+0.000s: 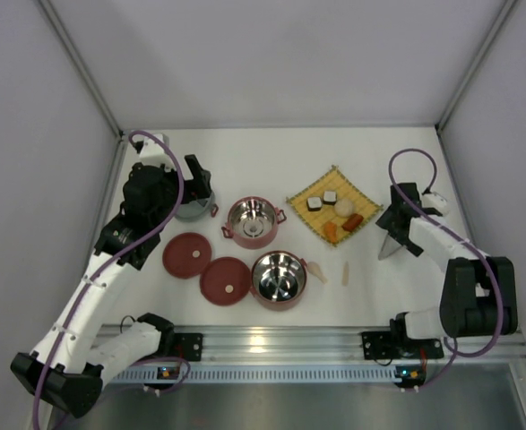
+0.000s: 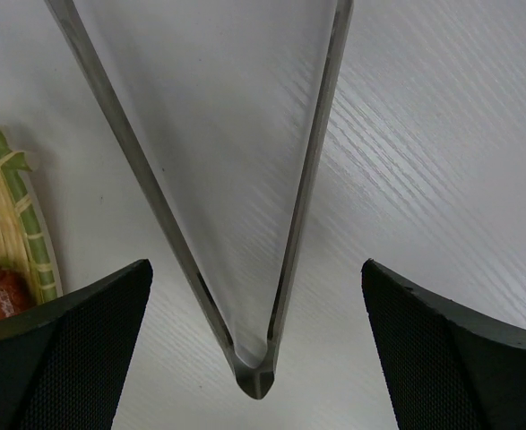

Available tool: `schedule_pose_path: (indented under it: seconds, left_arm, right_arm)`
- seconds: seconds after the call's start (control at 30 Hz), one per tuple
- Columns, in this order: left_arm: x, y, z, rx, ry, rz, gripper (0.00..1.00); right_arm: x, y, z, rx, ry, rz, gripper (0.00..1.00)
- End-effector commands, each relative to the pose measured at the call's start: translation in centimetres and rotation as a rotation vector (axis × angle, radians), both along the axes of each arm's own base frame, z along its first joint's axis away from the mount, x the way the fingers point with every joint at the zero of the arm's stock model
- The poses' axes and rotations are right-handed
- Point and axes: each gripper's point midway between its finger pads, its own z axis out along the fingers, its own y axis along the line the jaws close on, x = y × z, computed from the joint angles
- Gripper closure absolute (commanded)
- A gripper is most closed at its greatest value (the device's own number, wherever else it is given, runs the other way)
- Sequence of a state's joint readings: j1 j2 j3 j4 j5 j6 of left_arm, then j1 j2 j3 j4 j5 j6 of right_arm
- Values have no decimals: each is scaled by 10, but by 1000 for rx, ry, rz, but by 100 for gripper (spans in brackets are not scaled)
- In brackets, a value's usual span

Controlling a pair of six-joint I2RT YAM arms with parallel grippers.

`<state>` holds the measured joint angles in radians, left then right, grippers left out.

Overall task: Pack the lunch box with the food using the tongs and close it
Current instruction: Pick up the clamp at the center of the board.

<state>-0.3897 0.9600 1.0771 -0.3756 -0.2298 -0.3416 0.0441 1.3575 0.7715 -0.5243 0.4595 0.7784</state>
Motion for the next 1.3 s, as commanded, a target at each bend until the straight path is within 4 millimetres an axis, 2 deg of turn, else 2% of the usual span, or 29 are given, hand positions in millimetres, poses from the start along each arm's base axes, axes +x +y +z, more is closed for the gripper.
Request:
schedule_pose_path:
  seconds: [0.0,0.17,0.43,0.6,0.63,0.67,0.73,0.9,1.0,1.1,1.27]
  left_arm:
    - [0,5,20,-7,-50,21,1]
    - [1,5,20,-5,-49,22,1]
    - [3,5,17,-1,-42,23,1]
    - [3,5,16,-1,-39,20,1]
    - [4,4,15,-1,-38,20,1]
    - [4,4,15,0,-35,17,1]
    - [4,4,15,0,-35,19,1]
    - [4,2,13,1,-30,11,1]
    - [4,2,14,-3,-32,9,1]
    - [4,1,13,-3,-30,4,1]
    - [4,-1,14,-7,-30,-4,2]
  right_arm:
    - [23,-2,0,7,-58,25,1]
    - [32,-4,-7,-9,-36,42,1]
    - [34,-7,-19,-10,-16,40,3]
    - [36,-8,-19,-20,-18,52,19]
    - [37,-12,-19,-19,-24,42,26]
    - [37,-19,-19,-15,-26,21,29]
    - [36,-20,-21,-4,-26,22,35]
    - [38,-18,-21,9,-44,38,56]
    - [36,-19,-14,-1,-48,41,62]
    - [36,-19,3,-3,-89,41,65]
    - [36,-18,44,-12,-166,63,66]
